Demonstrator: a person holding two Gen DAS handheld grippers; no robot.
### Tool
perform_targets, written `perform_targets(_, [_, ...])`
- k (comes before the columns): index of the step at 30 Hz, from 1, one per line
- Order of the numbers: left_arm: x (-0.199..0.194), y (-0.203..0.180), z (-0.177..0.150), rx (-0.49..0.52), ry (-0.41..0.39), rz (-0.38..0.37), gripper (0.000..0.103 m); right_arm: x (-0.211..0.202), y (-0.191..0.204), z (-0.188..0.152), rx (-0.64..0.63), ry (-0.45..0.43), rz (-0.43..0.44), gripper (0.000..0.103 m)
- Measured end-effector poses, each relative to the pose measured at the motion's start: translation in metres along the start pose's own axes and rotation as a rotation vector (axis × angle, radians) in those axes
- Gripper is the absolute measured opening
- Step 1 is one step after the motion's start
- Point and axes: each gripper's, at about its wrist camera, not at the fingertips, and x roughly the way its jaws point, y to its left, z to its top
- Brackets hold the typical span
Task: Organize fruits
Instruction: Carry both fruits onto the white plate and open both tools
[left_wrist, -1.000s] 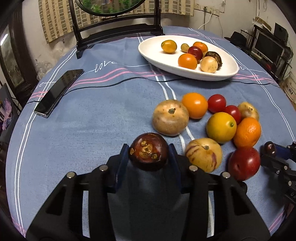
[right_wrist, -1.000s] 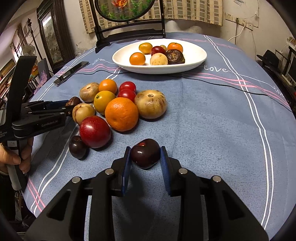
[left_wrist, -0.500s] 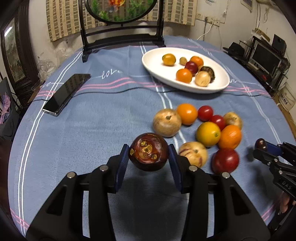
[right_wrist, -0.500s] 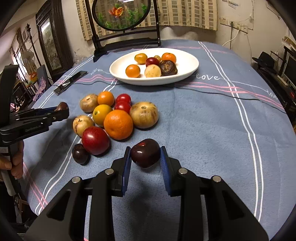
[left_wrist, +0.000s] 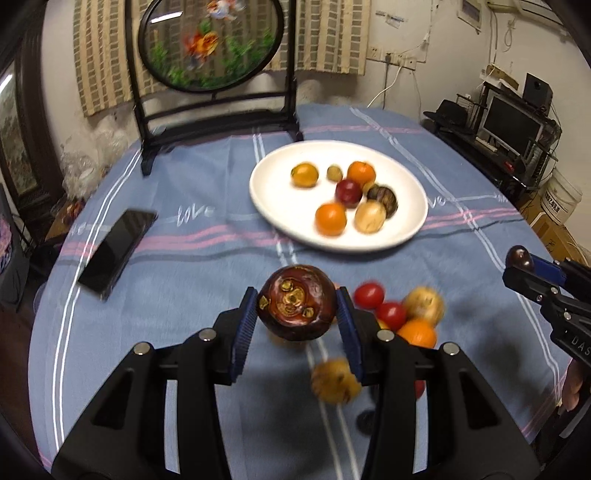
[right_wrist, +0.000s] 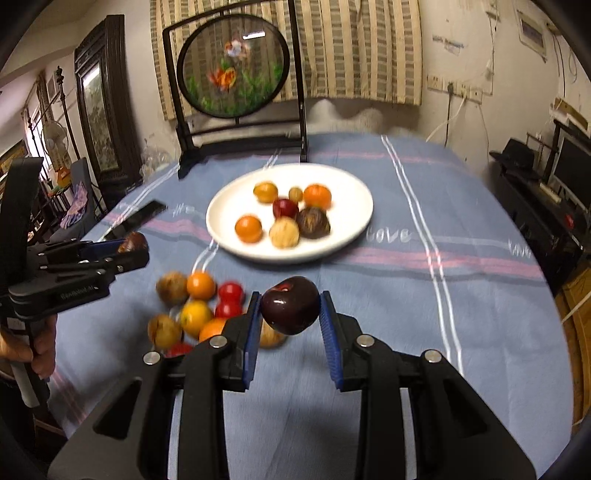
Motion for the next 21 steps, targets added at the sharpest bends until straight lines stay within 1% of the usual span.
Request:
perform_targets(2, [0.001,-0.004,0.016,0.017,-0.019,-0.002,0.044,0.003,0.0,0.012,-0.003,-0.02,-0.007,0.031])
perform_targets(4, [0.001,-0.004,0.032,0.007,-0.045,-0.007,0.044,0.011,-0.001,0.026,0.002,-0.038,-0.012,0.031])
perform_targets(6, [0.005,-0.005,0.046,0.001,-0.058,-0.023,0.044,0.022,-0.004,0.036,0.016,-0.038,-0.011,0.031])
perform_targets(9, [0.019,-0.007,0.065,-0.008,-0.055,-0.02,0.044,0.044,-0.008,0.053,0.05,-0.026,-0.018,0.031])
perform_targets(13, [0.048,-0.007,0.082,-0.028,-0.037,-0.006,0.044,0.071,-0.008,0.069,0.068,-0.019,-0.019,0.031])
perform_targets(16, [0.074,-0.01,0.09,-0.031,-0.01,-0.01,0.044,0.105,-0.009,0.075,0.103,0.018,-0.02,0.031])
perform_targets(19, [0.103,-0.012,0.093,-0.035,0.03,0.017,0.044,0.128,-0.008,0.071,0.11,0.047,-0.022,0.031])
perform_targets(21, [0.121,-0.011,0.092,-0.04,0.055,0.022,0.044,0.134,-0.009,0.067,0.109,0.052,-0.024,0.031])
